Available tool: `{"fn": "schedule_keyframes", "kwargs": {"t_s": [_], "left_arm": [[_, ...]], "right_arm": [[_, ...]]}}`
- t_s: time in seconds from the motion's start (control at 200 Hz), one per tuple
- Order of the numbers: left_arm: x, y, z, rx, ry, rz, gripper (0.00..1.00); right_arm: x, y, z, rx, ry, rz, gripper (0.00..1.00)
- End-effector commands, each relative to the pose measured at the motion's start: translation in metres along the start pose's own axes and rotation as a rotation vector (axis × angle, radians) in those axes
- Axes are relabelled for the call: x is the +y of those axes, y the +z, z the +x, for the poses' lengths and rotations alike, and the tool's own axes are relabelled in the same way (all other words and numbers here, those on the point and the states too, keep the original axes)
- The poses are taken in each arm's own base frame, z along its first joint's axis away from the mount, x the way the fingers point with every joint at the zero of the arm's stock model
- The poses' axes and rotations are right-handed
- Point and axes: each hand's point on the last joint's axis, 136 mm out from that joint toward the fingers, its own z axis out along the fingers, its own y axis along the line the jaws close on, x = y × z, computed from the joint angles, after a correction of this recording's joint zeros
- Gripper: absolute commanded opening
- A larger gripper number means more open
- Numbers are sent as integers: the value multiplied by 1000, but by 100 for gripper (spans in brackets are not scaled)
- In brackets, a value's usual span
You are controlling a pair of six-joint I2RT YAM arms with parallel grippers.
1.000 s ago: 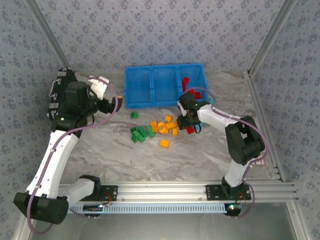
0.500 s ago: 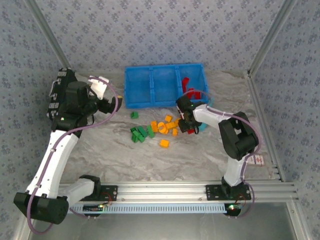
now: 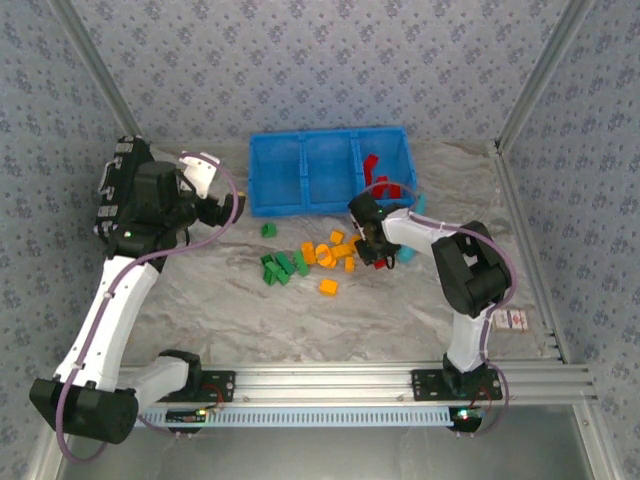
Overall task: Sort the legos into containers by color
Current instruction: Pick up the lego from the center of the table, then place the lego in the container.
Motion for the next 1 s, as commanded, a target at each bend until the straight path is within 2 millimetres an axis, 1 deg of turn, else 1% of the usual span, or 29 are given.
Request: {"fn": "schedule_keyframes", "kwargs": {"t_s": [0.0, 0.135, 0.21, 0.265, 0.365, 0.395, 0.41, 0.445, 0.54, 0.595, 0.68, 0.76, 0.79, 0.815, 0.9, 0.995], "left_arm": [[6, 1, -2, -6, 2, -13, 100], [8, 4, 0, 1, -5, -15, 100], [9, 8, 2, 12, -10, -12, 100], [10, 10, 4, 20, -13, -11, 100], [11, 15, 8, 37, -20, -8, 100], [11, 16, 9, 40, -19, -8, 100], [11, 16, 9, 41, -20, -8, 100], [12, 18, 11, 47, -21, -8, 100], [13, 20, 13, 55, -20, -9, 100], [14, 21, 14, 59, -19, -12, 100], [17, 23, 17, 68, -16, -23, 100], [20, 25, 20, 80, -16, -32, 100], [21, 26, 22, 83, -14, -35, 100], [22, 27, 23, 87, -15, -37, 100], [24, 30, 26, 100, -14, -40, 100], [26, 36, 30, 119, -20, -41, 100]], "right_arm": [[-7, 0, 37, 97, 31, 21, 33], [-11, -18, 52, 97, 71, 21, 32], [-17, -32, 51, 78, 90, 22, 31], [-22, -43, 44, 49, 113, 18, 31], [-33, -64, 21, -31, 161, -9, 31], [-36, -66, 17, -44, 175, -17, 31], [-39, -74, 4, -79, 186, -24, 31], [-44, -80, -7, -110, 201, -32, 32], [-63, -89, -38, -179, 238, -37, 32], [-76, -93, -60, -225, 259, -35, 31], [-94, -92, -92, -271, 274, -29, 32], [-109, -85, -119, -291, 280, -26, 32], [-112, -77, -127, -285, 276, -26, 32], [-116, -74, -135, -292, 273, -27, 32], [-124, -59, -154, -284, 261, -20, 32], [-133, -39, -169, -277, 255, -4, 31]]}}
